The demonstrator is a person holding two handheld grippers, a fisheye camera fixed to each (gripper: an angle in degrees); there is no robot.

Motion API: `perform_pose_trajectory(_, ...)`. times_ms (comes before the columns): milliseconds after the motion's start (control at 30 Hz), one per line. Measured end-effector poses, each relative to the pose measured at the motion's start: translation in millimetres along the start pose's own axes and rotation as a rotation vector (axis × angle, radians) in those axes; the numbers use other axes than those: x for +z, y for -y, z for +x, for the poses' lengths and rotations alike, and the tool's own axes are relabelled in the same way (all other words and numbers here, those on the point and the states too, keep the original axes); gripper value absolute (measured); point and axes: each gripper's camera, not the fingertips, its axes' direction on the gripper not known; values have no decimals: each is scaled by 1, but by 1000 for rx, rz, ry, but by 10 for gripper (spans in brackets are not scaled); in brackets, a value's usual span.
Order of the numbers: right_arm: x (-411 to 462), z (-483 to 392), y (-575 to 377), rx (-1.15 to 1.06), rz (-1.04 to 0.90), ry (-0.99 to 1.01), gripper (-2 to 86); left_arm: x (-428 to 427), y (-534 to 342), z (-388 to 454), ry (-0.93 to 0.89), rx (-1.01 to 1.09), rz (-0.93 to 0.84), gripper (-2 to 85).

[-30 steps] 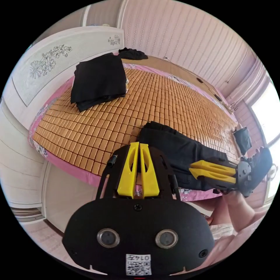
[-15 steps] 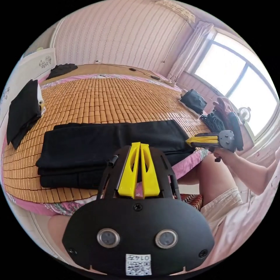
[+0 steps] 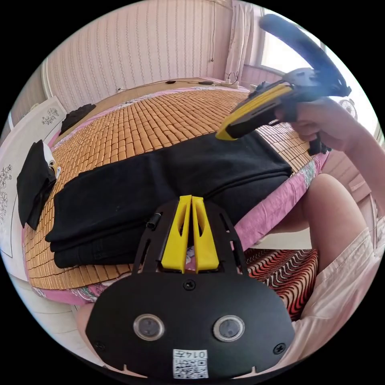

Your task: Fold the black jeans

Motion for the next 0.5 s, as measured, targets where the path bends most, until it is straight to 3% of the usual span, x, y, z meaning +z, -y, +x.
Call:
perform_pose_trajectory(100,33,-12,60,-94,-84,-64,-5,2,-4,1,-21,9,-6,-10)
perform_pose_trajectory(167,86,-14,90,-133,-271,-92,-6,4,-9,3,-26,-4,5,-10)
perform_pose_trajectory(200,85,-14,93,-132,-216,-90,-6,6,-11,4,-20,-6,0,-10)
perform_pose_trajectory(367,92,-2,133,-237,-423,-22,-5,11,-16,8,-21,6,7,-10)
perform_pose_trajectory(500,112,10,152,-203,-436,-42,-5,14,-22,4,-67,-24,16,-10)
